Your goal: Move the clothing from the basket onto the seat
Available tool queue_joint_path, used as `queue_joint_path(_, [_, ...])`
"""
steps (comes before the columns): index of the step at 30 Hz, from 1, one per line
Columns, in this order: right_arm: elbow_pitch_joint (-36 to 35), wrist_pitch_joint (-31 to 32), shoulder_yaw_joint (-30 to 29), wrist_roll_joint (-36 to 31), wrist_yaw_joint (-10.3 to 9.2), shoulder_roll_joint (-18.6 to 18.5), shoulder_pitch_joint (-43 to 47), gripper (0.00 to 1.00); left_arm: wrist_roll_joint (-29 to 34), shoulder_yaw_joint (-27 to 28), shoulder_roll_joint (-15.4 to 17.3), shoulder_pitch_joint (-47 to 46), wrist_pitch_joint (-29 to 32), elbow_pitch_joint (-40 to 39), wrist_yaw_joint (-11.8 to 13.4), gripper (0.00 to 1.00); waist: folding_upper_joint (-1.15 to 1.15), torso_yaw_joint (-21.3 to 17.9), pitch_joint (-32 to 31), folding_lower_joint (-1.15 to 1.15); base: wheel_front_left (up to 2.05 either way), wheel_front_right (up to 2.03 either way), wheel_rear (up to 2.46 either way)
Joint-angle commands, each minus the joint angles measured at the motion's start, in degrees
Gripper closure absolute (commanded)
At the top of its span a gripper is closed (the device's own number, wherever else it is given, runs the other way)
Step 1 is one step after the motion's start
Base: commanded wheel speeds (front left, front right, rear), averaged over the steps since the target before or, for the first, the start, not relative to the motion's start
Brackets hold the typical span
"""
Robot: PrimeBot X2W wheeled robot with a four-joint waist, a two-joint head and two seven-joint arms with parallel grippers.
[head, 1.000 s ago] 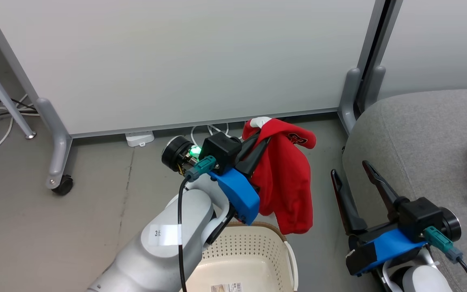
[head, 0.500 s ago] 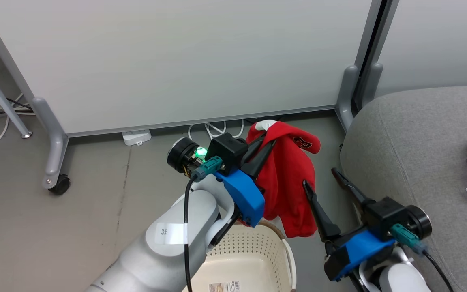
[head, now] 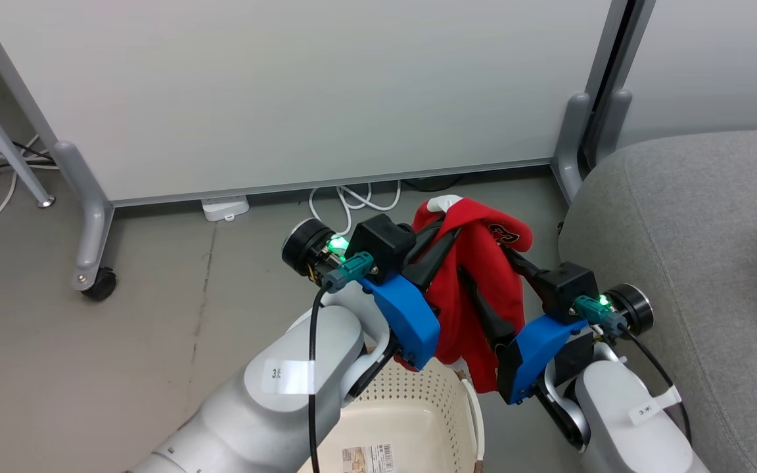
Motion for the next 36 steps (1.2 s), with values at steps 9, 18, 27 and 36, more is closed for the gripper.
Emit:
queue_joint_path(9, [14.48, -3.62, 4.16, 4.12, 0.01, 0.26, -6.57, 0.00, -1.55, -1.81, 0.03, -1.47, -0.44, -0.06, 0.45, 1.00, 0.00, 0.82, 0.32, 0.00, 0.00, 0.00, 0.00])
queue_joint_path(18, [20.16, -6.78, 7.33, 7.88, 0.01, 0.24, -9.49, 1.00, -2.75, -2.48, 0.02, -1.93, -0.51, 0.85, 0.80, 1.00, 0.00, 0.71, -0.16, 0.00, 0.00, 0.00, 0.00])
queue_joint_path(27, [22.61, -8.61, 9.27, 10.76, 0.01, 0.24, -10.66, 1.00, -3.44, -2.57, 0.04, -1.99, -0.59, 1.31, 1.02, 1.00, 0.00, -0.15, -0.49, 0.00, 0.00, 0.00, 0.00])
queue_joint_path(36, [24.09, -9.54, 10.28, 12.49, 0.01, 0.25, -11.54, 1.00, -3.25, -1.89, 0.04, -1.90, -0.57, 1.37, 1.23, 0.73, 0.00, -0.60, -0.75, 0.00, 0.00, 0.00, 0.00])
